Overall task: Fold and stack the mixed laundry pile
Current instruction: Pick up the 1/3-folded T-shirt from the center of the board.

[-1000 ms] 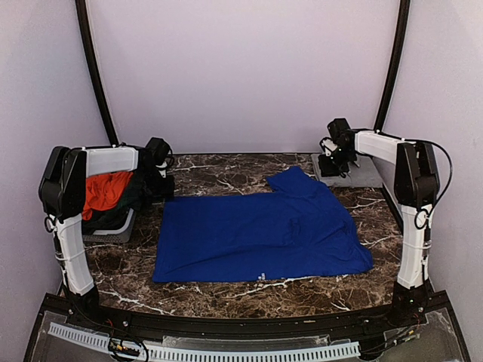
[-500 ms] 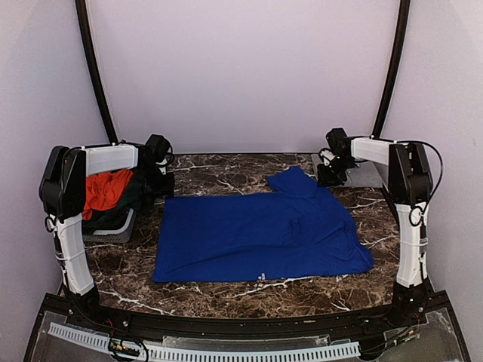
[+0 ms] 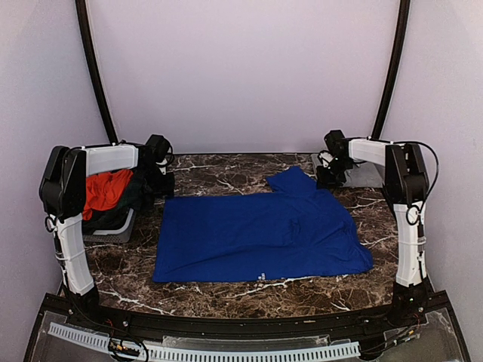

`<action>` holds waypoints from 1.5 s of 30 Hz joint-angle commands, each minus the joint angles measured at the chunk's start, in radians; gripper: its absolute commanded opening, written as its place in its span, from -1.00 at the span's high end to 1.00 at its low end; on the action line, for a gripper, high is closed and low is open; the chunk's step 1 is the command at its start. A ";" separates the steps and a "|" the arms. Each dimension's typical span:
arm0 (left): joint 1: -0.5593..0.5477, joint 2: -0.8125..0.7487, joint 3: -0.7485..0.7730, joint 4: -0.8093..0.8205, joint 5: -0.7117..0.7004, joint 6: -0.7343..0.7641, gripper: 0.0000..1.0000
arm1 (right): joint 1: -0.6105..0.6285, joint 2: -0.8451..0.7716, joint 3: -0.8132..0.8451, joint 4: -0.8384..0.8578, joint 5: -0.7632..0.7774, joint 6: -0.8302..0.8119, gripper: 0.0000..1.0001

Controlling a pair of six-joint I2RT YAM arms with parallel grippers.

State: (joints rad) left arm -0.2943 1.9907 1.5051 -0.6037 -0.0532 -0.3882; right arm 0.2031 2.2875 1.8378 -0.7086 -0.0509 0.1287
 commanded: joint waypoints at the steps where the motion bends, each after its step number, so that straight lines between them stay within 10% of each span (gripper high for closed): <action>1: 0.006 0.000 0.030 -0.021 0.001 0.004 0.19 | 0.001 0.037 0.051 -0.008 -0.001 -0.002 0.33; 14: 0.014 0.011 0.041 -0.028 0.004 0.009 0.19 | 0.006 0.060 0.062 -0.070 -0.075 -0.020 0.59; 20: 0.017 0.011 0.049 -0.034 0.003 0.009 0.19 | 0.006 0.016 0.038 -0.067 -0.056 -0.014 1.00; 45: 0.048 0.032 0.041 -0.043 0.002 0.031 0.25 | 0.004 -0.098 0.034 -0.036 -0.054 -0.022 1.00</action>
State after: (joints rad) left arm -0.2646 2.0148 1.5253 -0.6132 -0.0418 -0.3801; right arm 0.2031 2.2326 1.8881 -0.7570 -0.1059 0.1097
